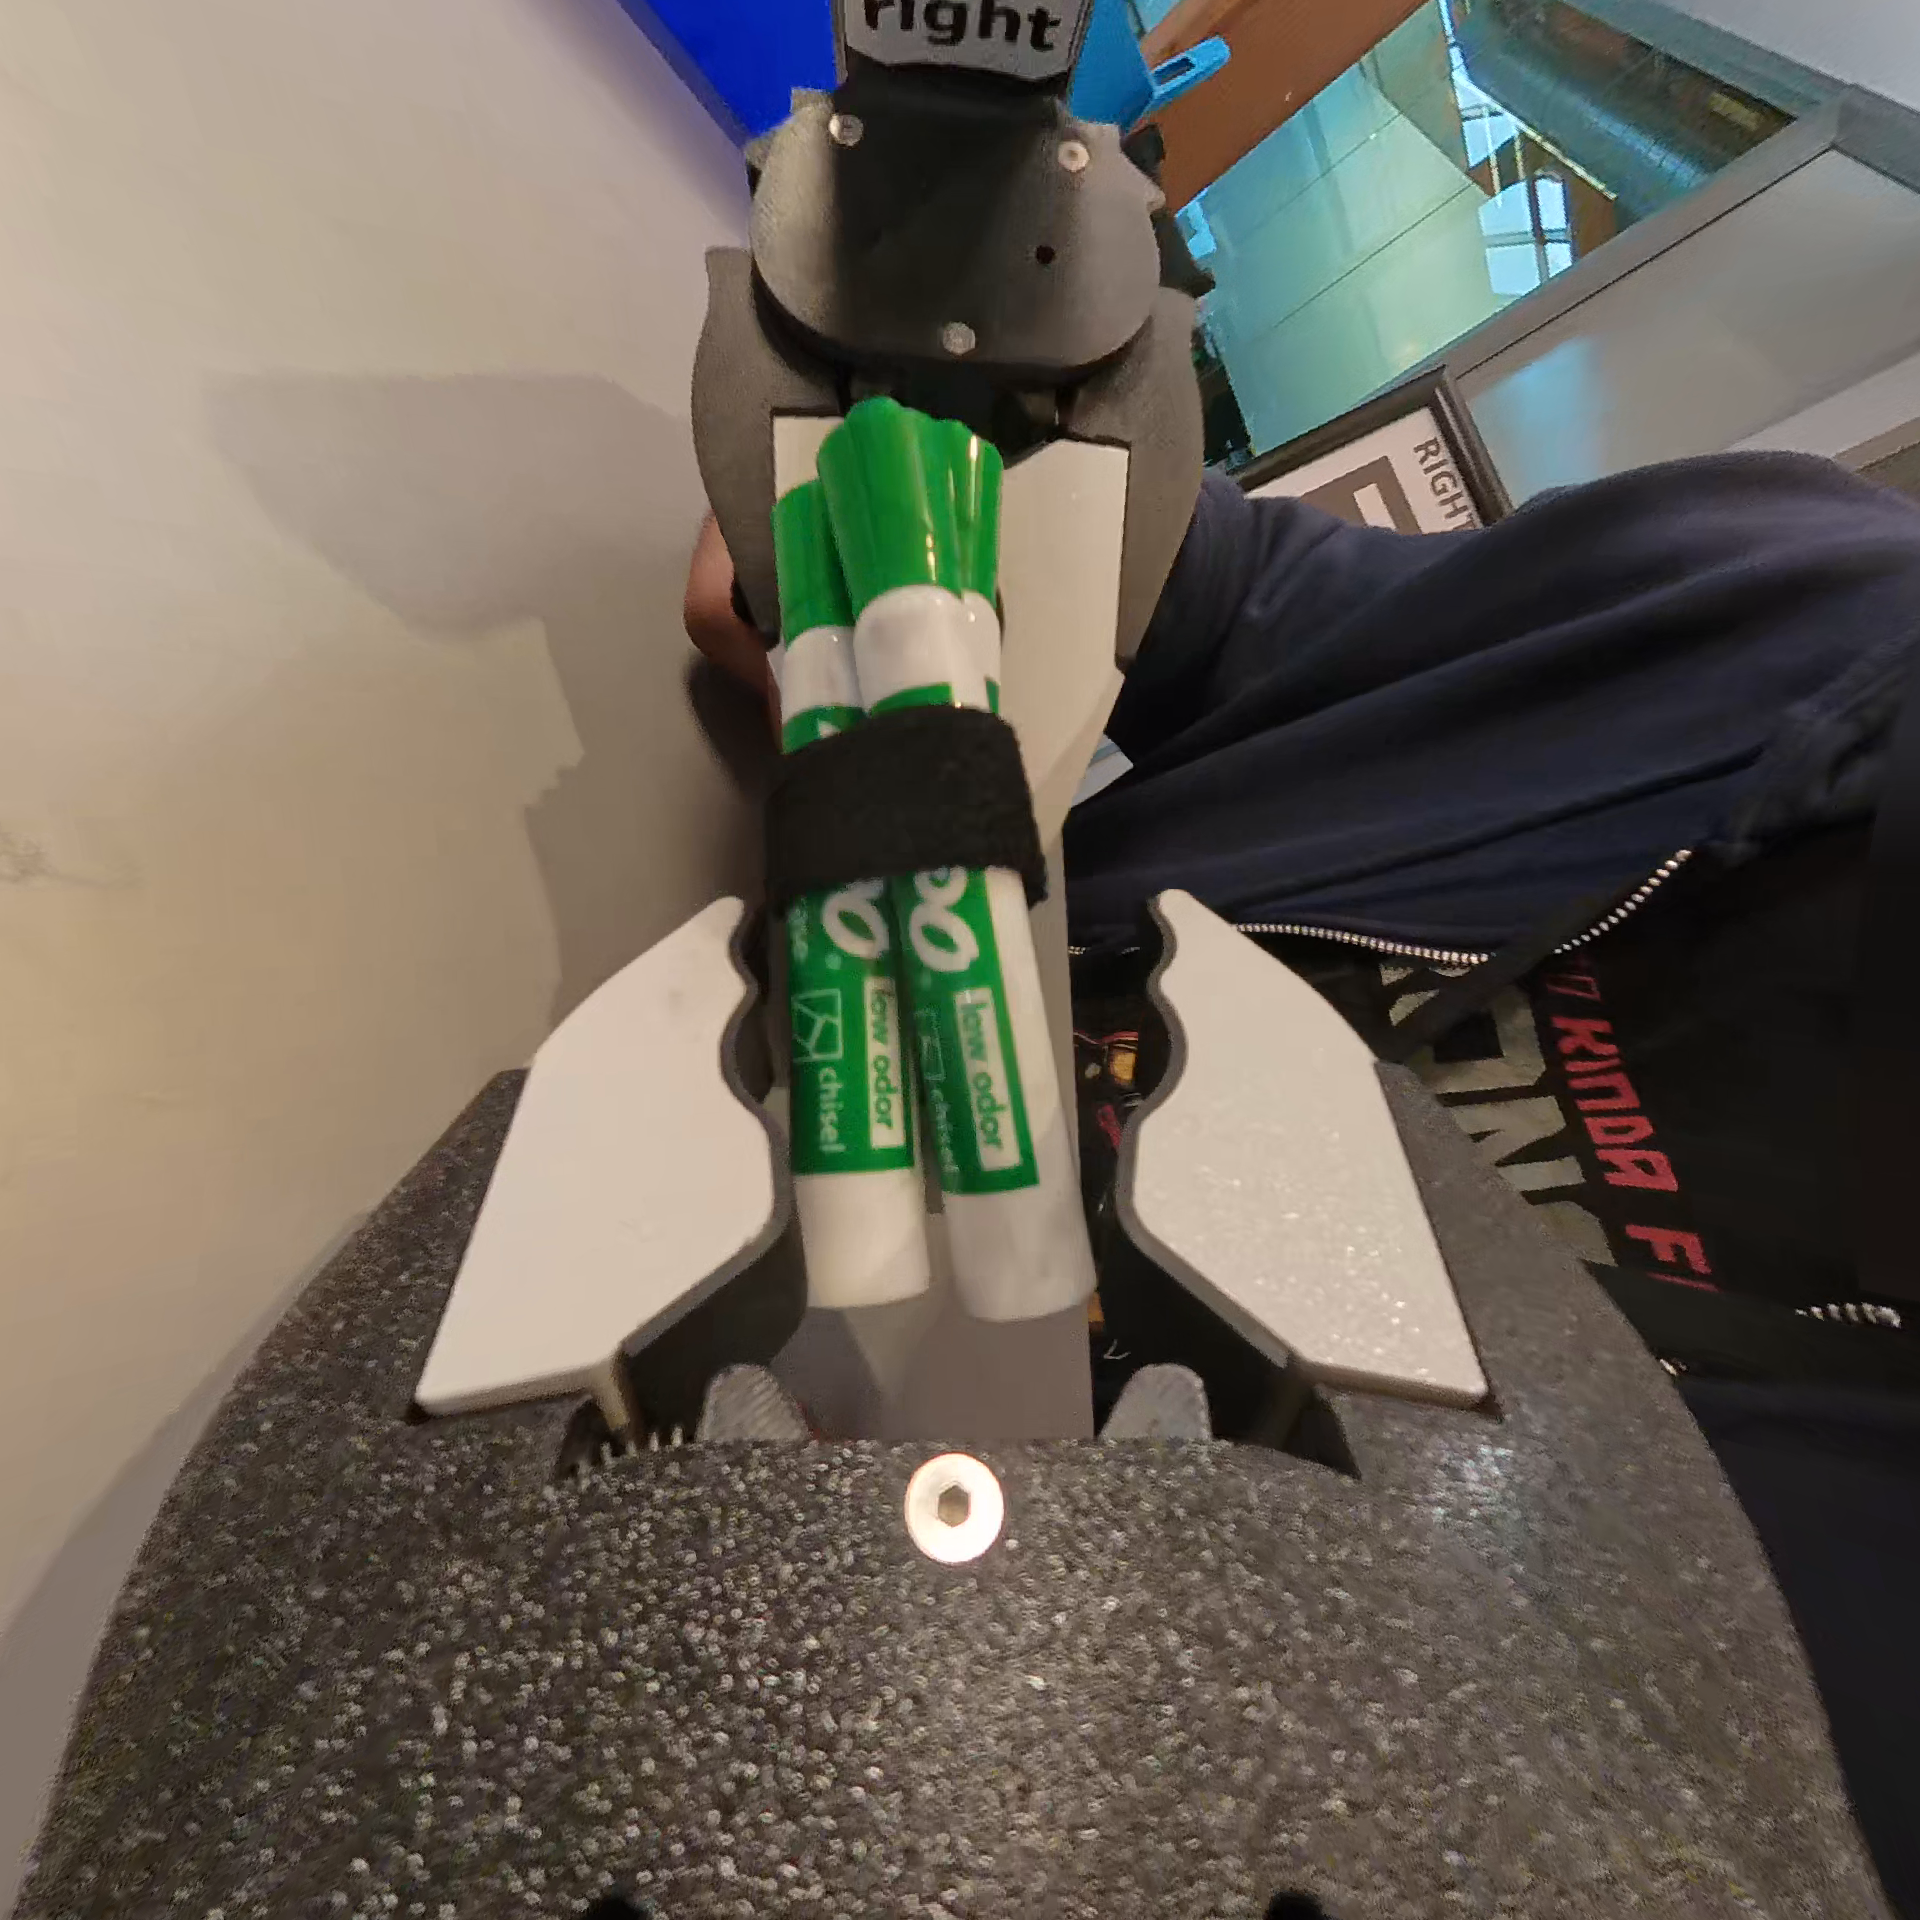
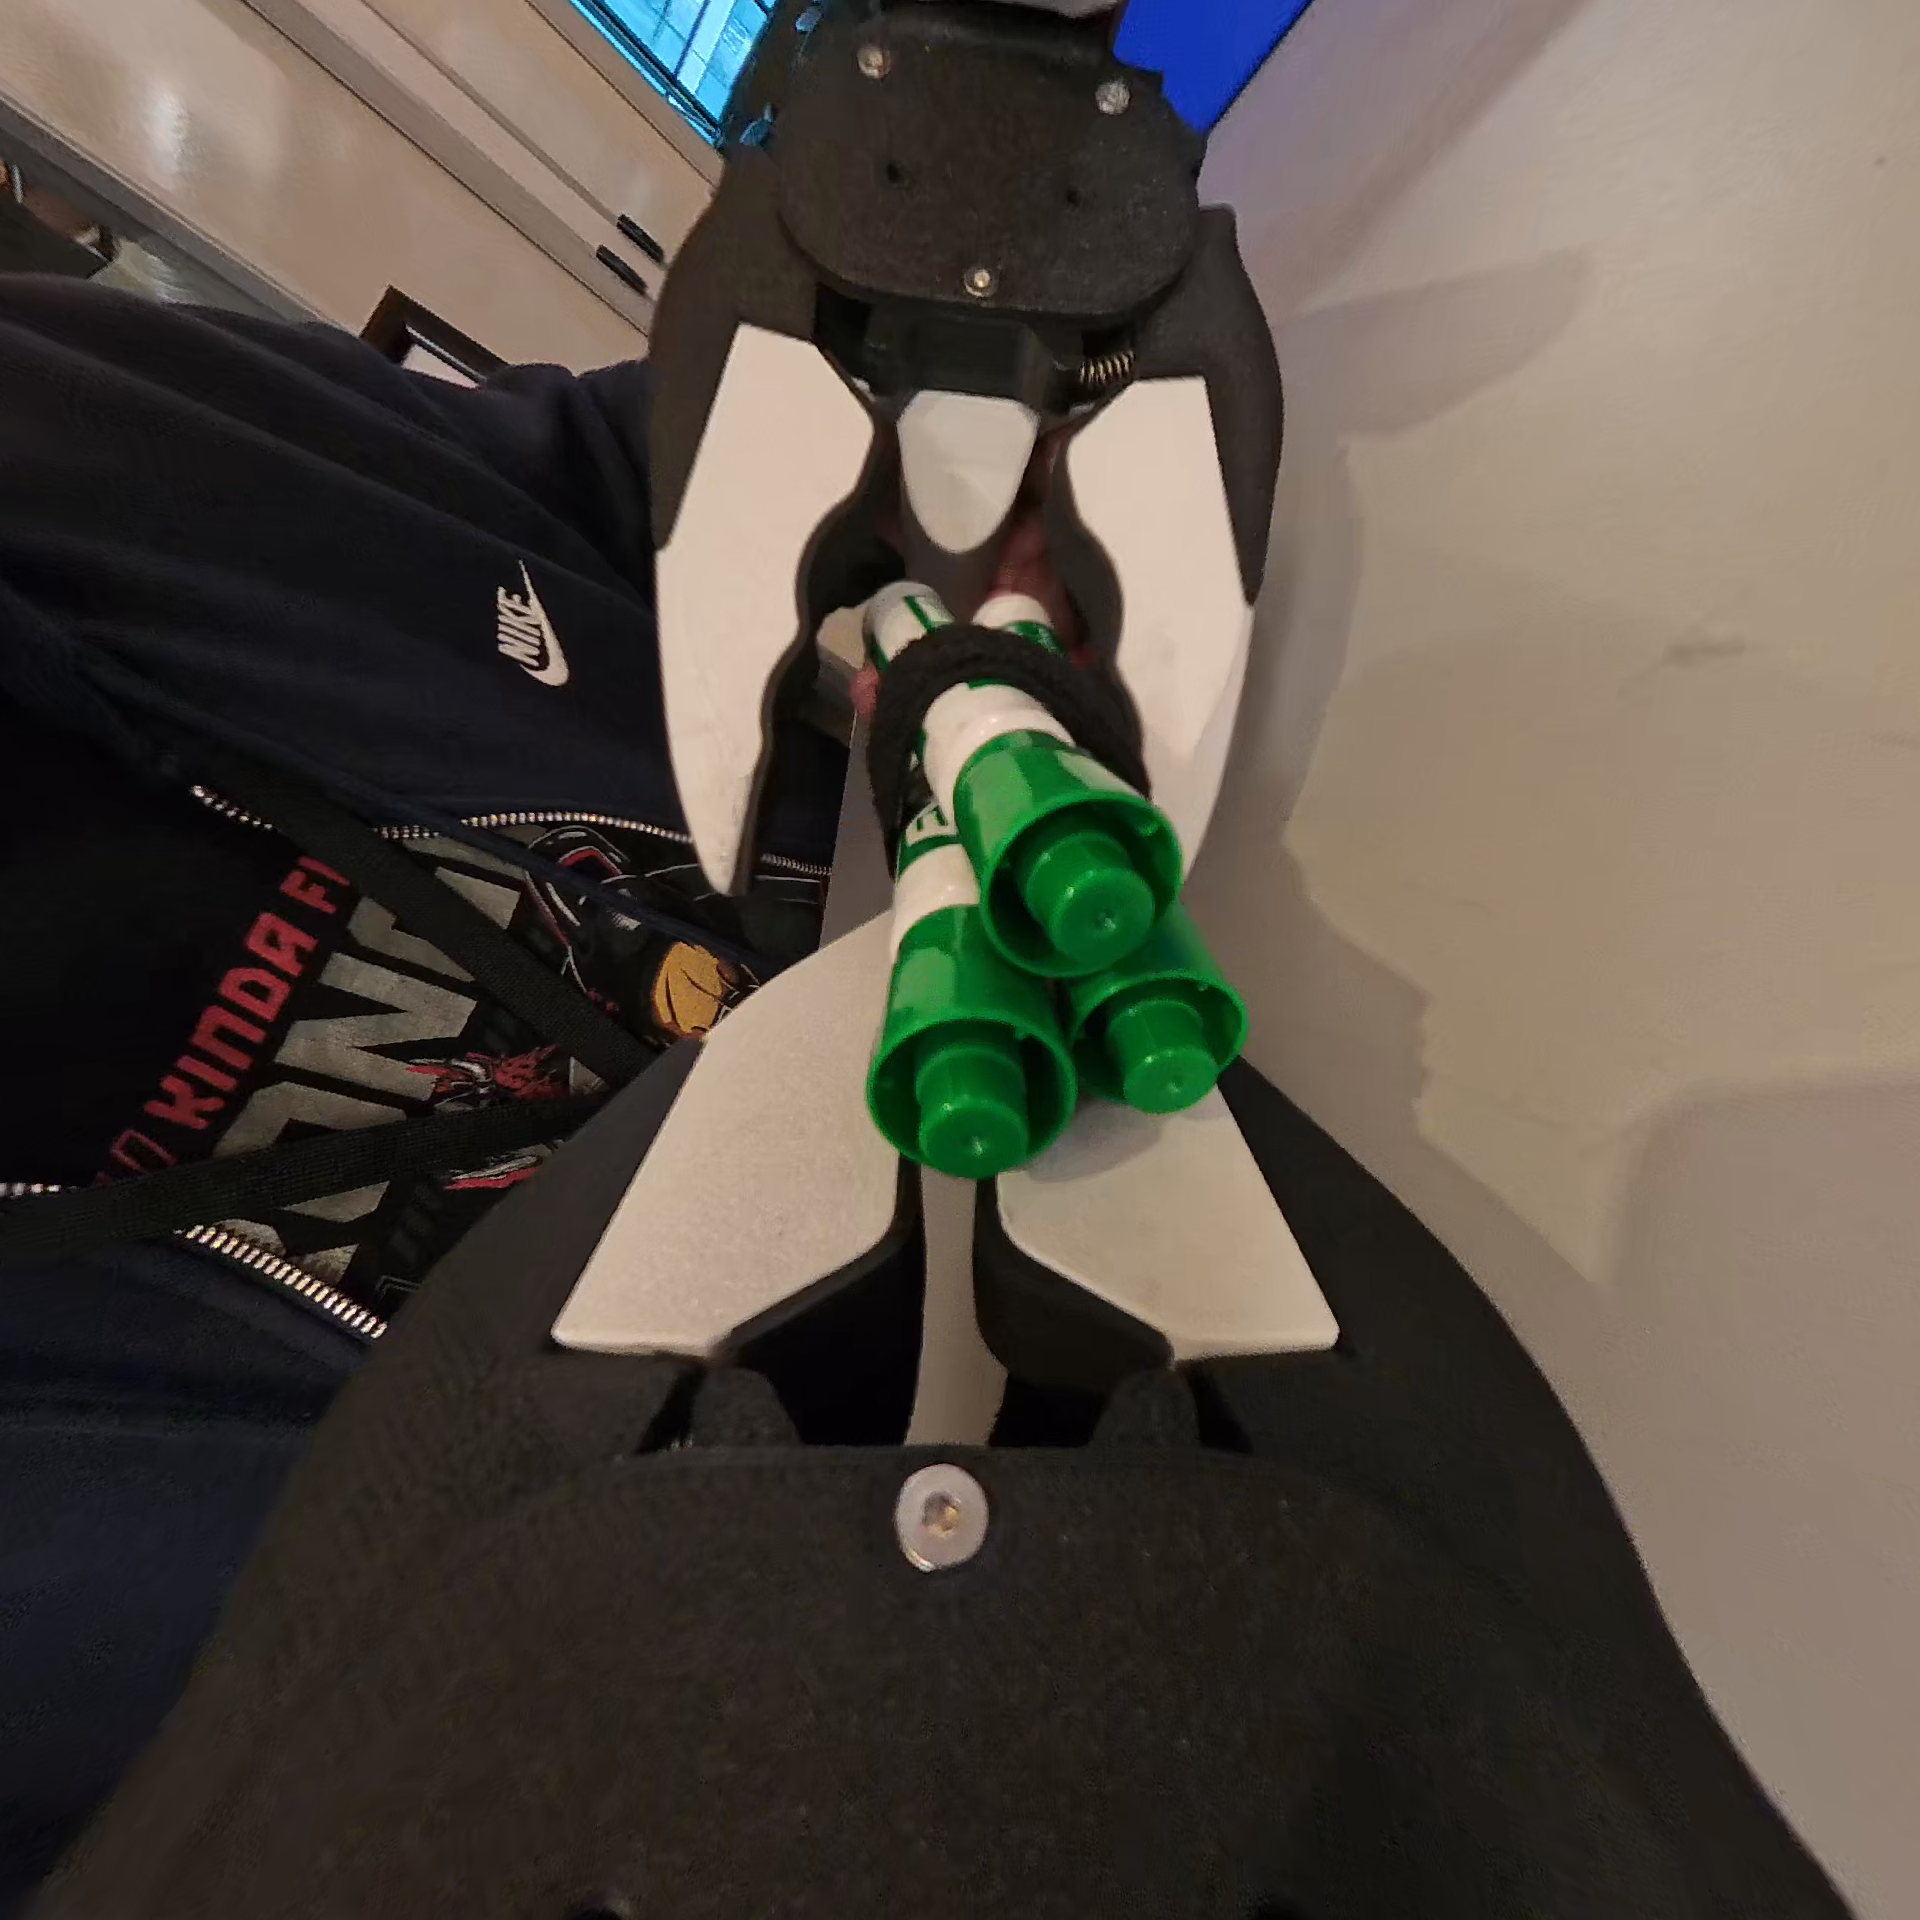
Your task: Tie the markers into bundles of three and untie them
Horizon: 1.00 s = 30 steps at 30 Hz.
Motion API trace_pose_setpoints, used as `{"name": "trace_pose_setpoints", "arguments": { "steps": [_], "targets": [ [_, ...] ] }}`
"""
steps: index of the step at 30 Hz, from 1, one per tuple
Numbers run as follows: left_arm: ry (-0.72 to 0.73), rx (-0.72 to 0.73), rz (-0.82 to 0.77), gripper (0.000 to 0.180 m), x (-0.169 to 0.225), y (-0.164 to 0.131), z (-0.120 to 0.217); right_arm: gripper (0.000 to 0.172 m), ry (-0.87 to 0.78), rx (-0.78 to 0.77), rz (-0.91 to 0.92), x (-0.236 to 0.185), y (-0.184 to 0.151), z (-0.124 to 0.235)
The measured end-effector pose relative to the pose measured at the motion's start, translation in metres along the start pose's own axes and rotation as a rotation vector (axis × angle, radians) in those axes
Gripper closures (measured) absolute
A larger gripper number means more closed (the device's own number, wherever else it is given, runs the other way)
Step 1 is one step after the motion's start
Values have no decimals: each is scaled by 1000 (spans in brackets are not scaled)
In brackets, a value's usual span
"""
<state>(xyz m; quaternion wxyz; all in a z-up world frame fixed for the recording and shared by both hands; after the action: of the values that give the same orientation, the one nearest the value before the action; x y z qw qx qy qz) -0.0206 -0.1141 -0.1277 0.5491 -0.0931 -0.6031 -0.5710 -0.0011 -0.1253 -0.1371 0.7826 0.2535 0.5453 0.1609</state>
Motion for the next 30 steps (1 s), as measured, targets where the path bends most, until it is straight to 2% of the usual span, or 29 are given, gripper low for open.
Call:
{"name": "trace_pose_setpoints", "arguments": {
  "steps": [3,6,12,18,26,30],
  "targets": [
    [-1,-50,-13,108,-5,0,-2,168,7,-28,-26,0,-4,-1],
    [-51,-72,-1,114,-5,3,-7,168,0,-60,-46,3,-6,-1],
    [-58,-112,-12,133,-9,3,-11,168,26,-140,-73,-1,-7,3],
    [-152,22,101,137,-4,13,-11,168,44,-153,-68,-8,2,12],
    [-195,223,171,139,-3,26,-1,164,53,31,-81,-11,18,21],
    [-221,325,189,151,-3,35,5,157,-8,123,-45,-13,23,26]
  ]
}}
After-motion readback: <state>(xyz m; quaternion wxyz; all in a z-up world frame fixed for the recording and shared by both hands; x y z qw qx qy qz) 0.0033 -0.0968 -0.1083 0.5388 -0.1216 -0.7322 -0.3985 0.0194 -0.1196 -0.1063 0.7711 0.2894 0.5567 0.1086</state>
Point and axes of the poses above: each gripper's, where its closed fingertips meet, z back along the fingers, y out of its top, x = y × z across the jaws, the point moved 2 cm from there along z, back along the fingers, and after that the axes turned 3 degrees about -z, right-handed, at the moved point
